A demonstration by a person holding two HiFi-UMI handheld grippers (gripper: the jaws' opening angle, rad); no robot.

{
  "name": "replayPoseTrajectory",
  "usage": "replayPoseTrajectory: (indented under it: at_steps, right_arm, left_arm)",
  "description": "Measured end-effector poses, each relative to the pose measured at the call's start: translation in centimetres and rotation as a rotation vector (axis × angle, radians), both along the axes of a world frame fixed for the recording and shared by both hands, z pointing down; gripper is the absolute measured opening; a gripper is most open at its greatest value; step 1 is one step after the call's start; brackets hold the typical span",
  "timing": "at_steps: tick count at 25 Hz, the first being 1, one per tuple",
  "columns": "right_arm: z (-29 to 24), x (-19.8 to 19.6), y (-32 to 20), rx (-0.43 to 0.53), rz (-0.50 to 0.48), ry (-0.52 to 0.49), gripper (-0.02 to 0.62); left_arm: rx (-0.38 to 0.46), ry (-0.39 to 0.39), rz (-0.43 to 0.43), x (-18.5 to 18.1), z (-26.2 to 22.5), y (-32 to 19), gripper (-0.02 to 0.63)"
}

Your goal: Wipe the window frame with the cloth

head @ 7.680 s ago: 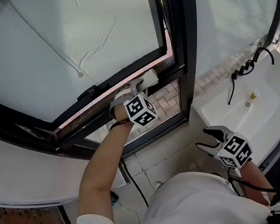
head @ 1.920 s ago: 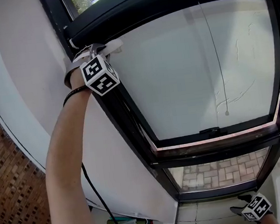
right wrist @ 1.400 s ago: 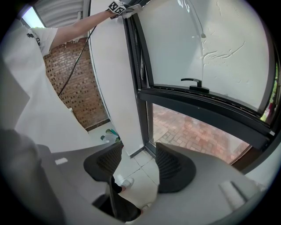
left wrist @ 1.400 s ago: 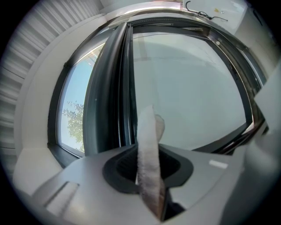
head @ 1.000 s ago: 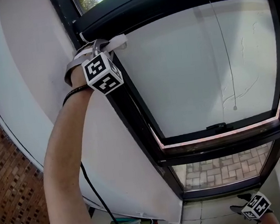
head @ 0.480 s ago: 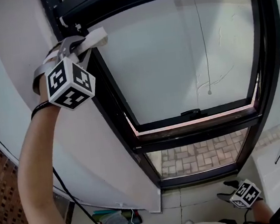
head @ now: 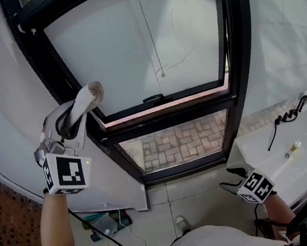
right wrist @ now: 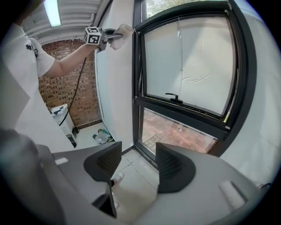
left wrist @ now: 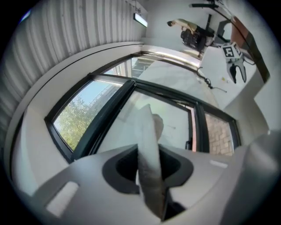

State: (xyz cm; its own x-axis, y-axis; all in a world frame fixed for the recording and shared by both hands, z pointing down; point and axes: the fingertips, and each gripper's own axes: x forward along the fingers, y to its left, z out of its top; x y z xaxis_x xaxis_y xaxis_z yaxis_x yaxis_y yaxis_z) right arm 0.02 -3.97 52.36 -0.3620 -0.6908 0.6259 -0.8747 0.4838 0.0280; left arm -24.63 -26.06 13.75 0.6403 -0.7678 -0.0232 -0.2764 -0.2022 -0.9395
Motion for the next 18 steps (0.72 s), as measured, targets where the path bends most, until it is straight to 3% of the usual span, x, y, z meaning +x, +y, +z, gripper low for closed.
replayPoseTrajectory:
  at_steps: [7, 10, 12, 18]
  right_arm:
    - [-1.2, 3.9, 6.2, 0.083, 0.046, -0.064, 0.244]
    - [-2.6, 5.2, 7.2, 0.128, 0.076, -0.094, 0.244]
    - [-3.3, 5.4, 8.5, 0.135, 0.087, -0.106, 0.245]
    - [-6.6, 5.1, 11.6, 0.209, 0.085, -0.100, 0.245]
  left_arm:
    - [-0.221, 0.115, 0.086, 4.0, 13.2, 13.2, 0.104]
    - [-0.390, 0.286, 0.070, 5.1, 17.5, 16.4, 0.104]
    - [-0.451, 0.346, 0.072, 5.7, 19.3, 18.4, 0.104]
    - [-0.503, 0.343, 0.102, 7.6, 22.0, 22.9, 0.104]
